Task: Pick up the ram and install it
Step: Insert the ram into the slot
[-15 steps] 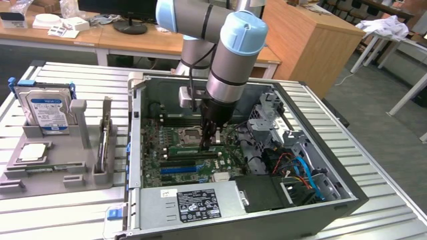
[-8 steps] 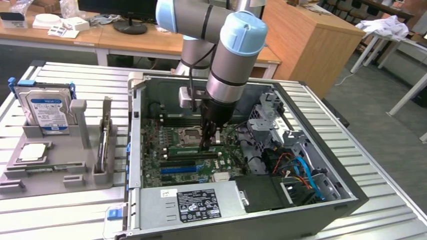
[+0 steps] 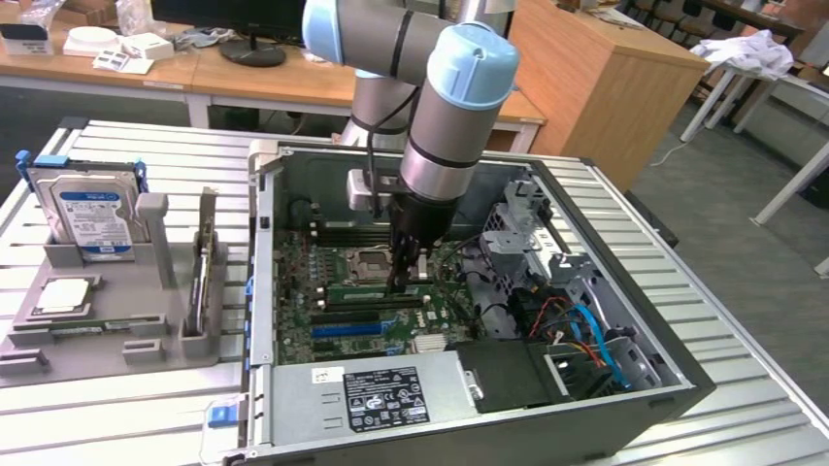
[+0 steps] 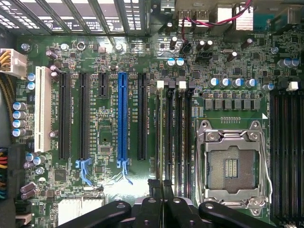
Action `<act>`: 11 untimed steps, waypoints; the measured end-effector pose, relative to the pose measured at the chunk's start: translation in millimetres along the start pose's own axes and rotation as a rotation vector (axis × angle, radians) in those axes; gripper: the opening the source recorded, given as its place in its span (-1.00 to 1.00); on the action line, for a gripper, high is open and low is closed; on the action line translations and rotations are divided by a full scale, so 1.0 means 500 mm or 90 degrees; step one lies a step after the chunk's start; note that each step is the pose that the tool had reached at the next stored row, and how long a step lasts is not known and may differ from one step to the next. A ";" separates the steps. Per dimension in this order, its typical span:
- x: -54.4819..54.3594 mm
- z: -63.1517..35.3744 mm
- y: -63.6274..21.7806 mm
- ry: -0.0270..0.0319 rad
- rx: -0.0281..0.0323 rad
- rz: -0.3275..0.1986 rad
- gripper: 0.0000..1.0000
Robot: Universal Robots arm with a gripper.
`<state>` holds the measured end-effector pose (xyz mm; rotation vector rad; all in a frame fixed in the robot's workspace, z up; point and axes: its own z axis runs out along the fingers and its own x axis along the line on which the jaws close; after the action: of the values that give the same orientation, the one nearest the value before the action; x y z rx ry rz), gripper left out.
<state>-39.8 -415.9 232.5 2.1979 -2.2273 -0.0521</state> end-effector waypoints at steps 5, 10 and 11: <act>0.000 0.002 0.000 0.0000 0.0000 0.000 -0.76; 0.000 0.004 0.000 -0.0001 0.0001 0.000 -0.76; 0.000 0.004 0.000 -0.0001 0.0001 0.000 -0.76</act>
<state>-39.8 -415.8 230.4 2.1980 -2.2275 -0.0522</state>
